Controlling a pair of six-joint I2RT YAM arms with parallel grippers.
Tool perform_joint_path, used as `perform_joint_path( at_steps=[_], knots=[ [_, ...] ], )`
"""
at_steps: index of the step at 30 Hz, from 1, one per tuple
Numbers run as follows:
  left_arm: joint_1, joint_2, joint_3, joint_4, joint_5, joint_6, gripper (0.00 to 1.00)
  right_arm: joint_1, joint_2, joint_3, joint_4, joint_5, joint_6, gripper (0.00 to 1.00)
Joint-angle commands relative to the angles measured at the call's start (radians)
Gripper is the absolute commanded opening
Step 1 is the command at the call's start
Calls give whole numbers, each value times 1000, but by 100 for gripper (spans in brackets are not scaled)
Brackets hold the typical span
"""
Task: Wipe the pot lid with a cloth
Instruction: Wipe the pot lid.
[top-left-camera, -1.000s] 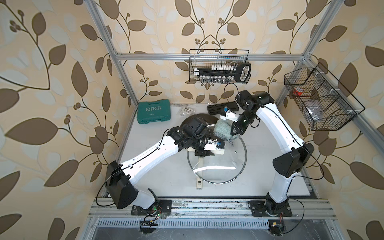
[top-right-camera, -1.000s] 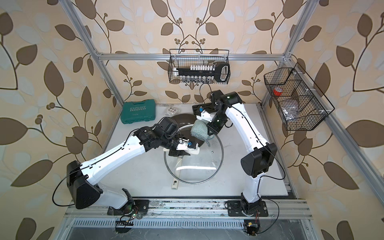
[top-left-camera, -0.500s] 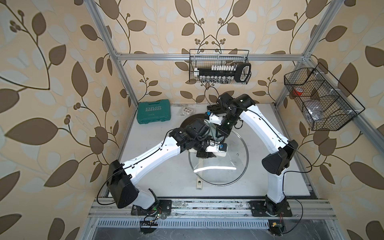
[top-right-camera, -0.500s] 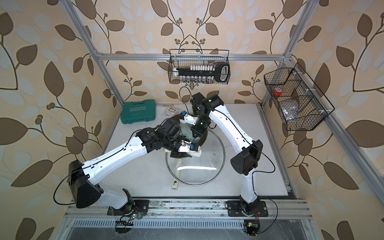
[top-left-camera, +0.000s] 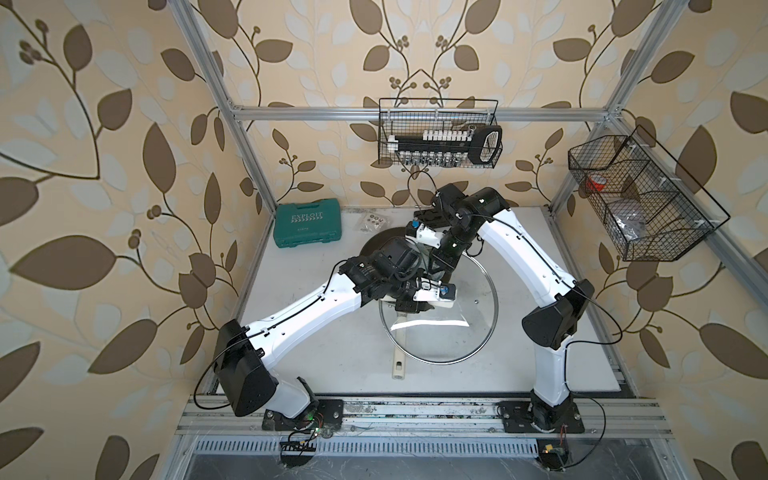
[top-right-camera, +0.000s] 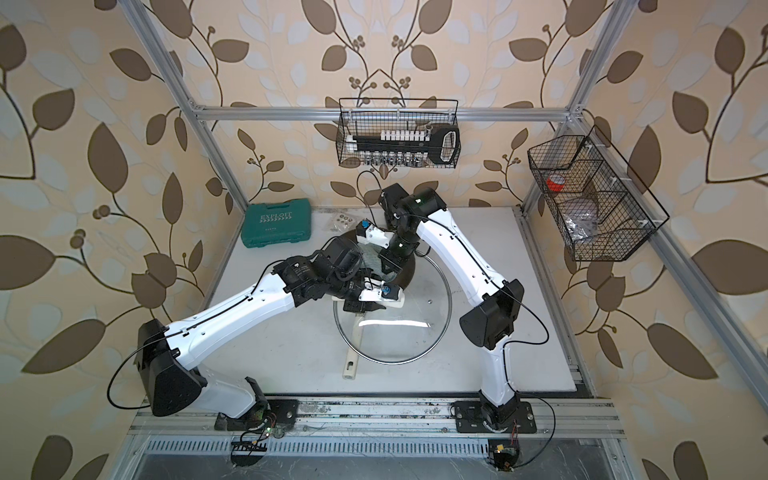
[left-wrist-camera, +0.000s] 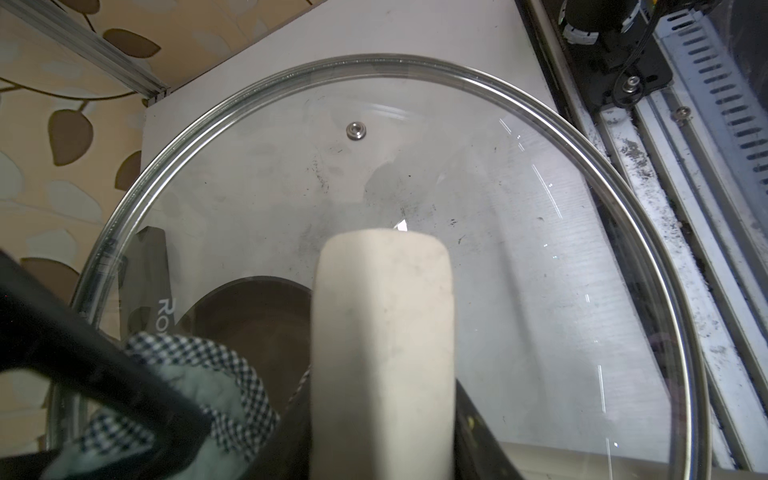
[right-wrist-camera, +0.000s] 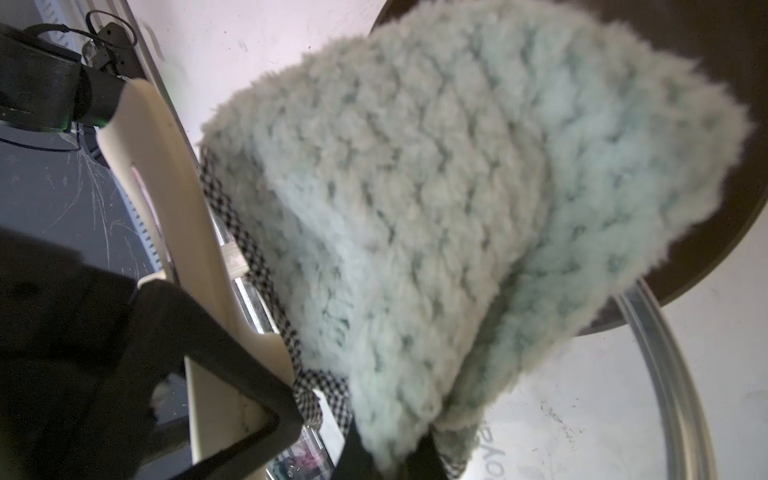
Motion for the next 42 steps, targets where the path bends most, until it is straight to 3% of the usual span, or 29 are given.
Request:
perform_joint_path(
  at_steps=[1,15,24,42],
  knots=[
    [-10,-122,13,221,-23,-42,0,-34,-13,-26,-16,1,-9,0],
    [-3,-226,-113,423,-248,-279,0,-143,-121,-168,-39,34,-67,0],
    [-3,-232,-100,455,-347,-378,0,-157,-193,-262,-22,42,-64,0],
    [-7,-177,-85,457,-289,-390,0,-107,43,92,19,43,39,0]
  ],
)
